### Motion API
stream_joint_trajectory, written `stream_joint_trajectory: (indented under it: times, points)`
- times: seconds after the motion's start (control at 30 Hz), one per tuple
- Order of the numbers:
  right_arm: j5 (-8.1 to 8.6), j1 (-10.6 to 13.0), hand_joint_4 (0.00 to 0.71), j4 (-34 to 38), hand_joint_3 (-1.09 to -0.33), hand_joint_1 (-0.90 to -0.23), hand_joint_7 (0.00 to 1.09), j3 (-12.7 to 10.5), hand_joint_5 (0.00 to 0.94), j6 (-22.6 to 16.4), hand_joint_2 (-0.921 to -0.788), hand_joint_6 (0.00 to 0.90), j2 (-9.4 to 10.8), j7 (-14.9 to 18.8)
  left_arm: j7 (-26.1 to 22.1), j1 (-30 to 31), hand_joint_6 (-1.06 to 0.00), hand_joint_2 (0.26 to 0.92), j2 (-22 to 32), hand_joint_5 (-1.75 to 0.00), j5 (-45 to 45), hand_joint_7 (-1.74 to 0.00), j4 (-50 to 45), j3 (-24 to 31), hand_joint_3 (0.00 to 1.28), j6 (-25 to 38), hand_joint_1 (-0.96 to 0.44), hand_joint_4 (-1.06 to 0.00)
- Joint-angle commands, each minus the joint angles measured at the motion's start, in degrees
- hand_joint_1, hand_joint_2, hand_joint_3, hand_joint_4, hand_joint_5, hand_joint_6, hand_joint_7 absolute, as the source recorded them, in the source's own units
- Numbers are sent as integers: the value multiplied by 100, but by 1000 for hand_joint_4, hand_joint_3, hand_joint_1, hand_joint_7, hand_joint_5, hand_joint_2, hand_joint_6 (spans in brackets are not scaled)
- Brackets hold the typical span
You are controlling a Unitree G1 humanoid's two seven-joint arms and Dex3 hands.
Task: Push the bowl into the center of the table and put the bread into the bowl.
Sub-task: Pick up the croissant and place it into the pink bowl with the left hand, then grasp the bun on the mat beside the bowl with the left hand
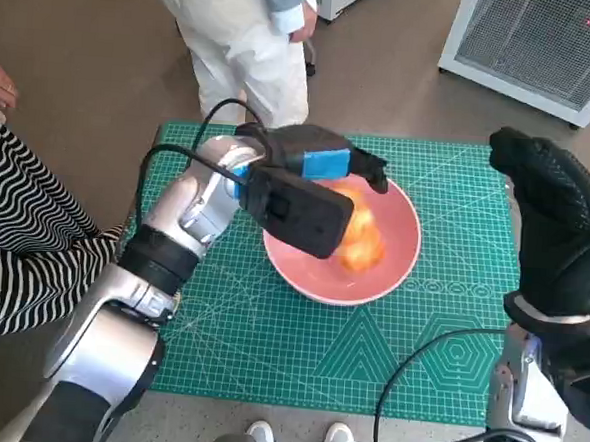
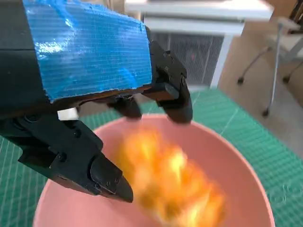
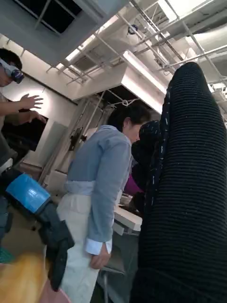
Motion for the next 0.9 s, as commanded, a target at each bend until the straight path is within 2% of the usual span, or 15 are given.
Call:
stream_joint_trajectory:
  times: [0.03,0.2,0.4,0.63,0.9]
  points:
    - [-149,133,149,-30,-752,-711,531,6,0,65,-921,40,-25,-75,-756,187,-268,729,358,-5,-618,-50,-575,337,15,97,-162,-45]
    - [-194,118,149,-4,-763,-716,536,15,0,23,-921,29,-17,-80,-1321,528,-235,727,853,0,-1160,-22,-1496,719,11,261,-205,-14]
    - [-195,89,147,31,-776,-722,541,16,0,-4,-921,22,-21,-55,-1682,1068,-226,725,1561,-1,-1729,-13,-2712,1326,8,548,-214,-10]
    - [-114,46,140,114,-786,-725,545,13,0,-45,-921,16,-39,25,-1852,1751,-247,731,2439,-1,-2136,-22,-3905,2063,10,1045,-287,-10]
    - [-58,-22,139,248,-793,-719,549,40,0,-96,-921,14,-10,110,-1789,2534,-280,712,3381,-6,-2007,-41,-4555,2587,2,920,-333,-22]
